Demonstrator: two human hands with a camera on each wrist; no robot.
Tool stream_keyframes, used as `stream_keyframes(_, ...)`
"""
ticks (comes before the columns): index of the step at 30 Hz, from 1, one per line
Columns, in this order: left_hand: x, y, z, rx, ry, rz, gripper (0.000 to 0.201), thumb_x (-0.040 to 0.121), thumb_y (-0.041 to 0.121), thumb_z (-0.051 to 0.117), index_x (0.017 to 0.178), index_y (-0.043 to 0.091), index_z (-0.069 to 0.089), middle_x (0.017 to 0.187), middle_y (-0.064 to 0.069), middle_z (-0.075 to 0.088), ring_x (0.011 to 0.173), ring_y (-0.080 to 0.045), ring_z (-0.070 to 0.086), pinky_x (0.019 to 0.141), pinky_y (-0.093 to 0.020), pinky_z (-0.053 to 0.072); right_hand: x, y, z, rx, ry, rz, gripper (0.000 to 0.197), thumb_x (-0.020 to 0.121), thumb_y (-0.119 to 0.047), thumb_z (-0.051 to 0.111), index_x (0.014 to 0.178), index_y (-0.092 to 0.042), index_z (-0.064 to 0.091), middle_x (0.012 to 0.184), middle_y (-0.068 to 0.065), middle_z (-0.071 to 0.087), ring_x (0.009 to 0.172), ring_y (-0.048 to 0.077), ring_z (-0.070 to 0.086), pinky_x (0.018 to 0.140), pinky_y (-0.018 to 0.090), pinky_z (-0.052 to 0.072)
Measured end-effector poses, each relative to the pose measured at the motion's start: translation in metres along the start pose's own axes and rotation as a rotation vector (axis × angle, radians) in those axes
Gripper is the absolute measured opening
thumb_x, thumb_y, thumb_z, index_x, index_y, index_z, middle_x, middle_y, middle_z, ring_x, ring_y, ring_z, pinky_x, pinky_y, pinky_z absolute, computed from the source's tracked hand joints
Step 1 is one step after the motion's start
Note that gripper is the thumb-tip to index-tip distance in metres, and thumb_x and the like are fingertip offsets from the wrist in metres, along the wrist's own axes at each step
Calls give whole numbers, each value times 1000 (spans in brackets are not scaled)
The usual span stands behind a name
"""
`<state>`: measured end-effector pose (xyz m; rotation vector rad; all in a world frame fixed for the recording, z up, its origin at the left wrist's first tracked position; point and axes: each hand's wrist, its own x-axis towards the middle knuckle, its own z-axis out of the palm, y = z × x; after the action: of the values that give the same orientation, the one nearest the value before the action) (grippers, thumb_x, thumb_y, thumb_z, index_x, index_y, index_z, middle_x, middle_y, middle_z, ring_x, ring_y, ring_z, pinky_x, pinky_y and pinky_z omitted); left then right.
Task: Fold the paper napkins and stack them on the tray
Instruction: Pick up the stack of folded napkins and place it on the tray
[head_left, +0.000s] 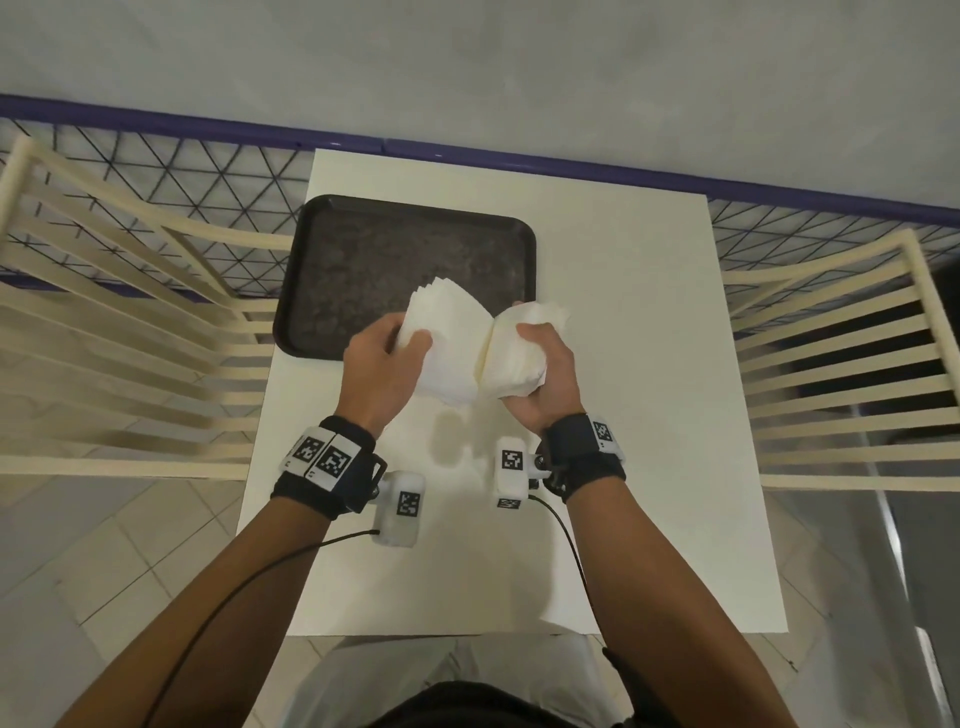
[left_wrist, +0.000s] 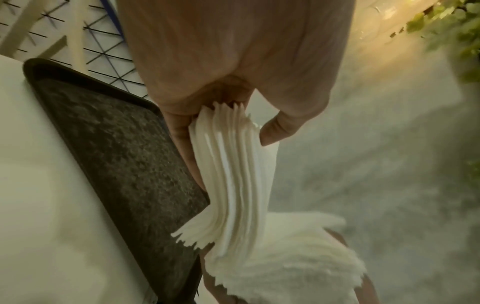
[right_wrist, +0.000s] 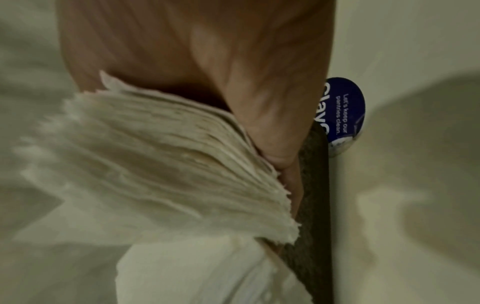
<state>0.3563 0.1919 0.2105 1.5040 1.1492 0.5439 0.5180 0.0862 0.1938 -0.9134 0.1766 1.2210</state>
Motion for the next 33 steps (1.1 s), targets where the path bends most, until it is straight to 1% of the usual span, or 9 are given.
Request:
stream_keyframes(4,13,-12,-18,-140,35,-45,22,95,23,57,108,12,70,102,-1,71,91,-14,62,83,-33,50,1,-1,3,84,-47,24,34,86,-23,58,120,-25,60,116,10,63,108,35,60,97,49,47)
stream_keyframes(8,31,-17,-39,-338,68,-192,18,84,24,59,94,18,71,104,-4,73,98,-24,64,91,-45,52,8,0,5,114,-119,118,39,89,-30,55,129,-29,54,137,26,47,120,48,48,107,67,33)
stream_keyframes(10,45,-22,-50,-394,86,-245,23,82,23,59,100,15,73,112,-8,74,109,-31,67,98,-48,53,13,1,5,132,-125,142,43,90,-32,54,133,-30,53,142,27,44,122,50,47,108,68,32)
stream_keyframes(15,97,-46,-72,-370,222,-403,37,74,27,63,107,12,70,120,-6,71,118,-30,64,104,-43,49,24,5,5,127,-143,165,46,89,-33,52,135,-29,48,143,26,42,124,49,45,111,67,28)
stream_keyframes(20,139,-88,-77,-102,158,-430,29,88,23,56,110,12,70,115,-10,72,112,-34,66,101,-48,54,32,9,3,69,-132,184,47,90,-31,48,137,-29,46,143,27,43,126,50,44,111,71,22)
stream_keyframes(22,141,-93,-72,60,145,-407,31,96,21,50,121,10,65,122,-13,68,114,-33,63,100,-44,52,36,10,2,64,-113,191,47,91,-32,46,138,-29,46,145,27,40,127,51,43,111,71,23)
stream_keyframes(28,148,-104,-60,524,220,-224,58,103,16,47,157,2,29,157,-24,37,145,-41,37,119,-48,33,45,13,4,61,-112,202,50,90,-32,45,141,-28,44,147,28,38,127,51,42,110,71,24)
stream_keyframes(30,148,-103,-54,595,229,-175,70,103,30,48,161,6,19,159,-26,31,146,-44,33,119,-52,30,46,14,7,55,-104,208,51,90,-32,46,141,-28,44,147,28,37,127,51,42,109,70,26)
stream_keyframes(33,150,-99,-46,748,166,-128,98,89,71,53,163,28,7,162,-26,24,146,-48,28,118,-58,28,47,16,10,49,-109,215,50,89,-31,45,139,-28,45,145,28,39,126,50,42,108,70,28)
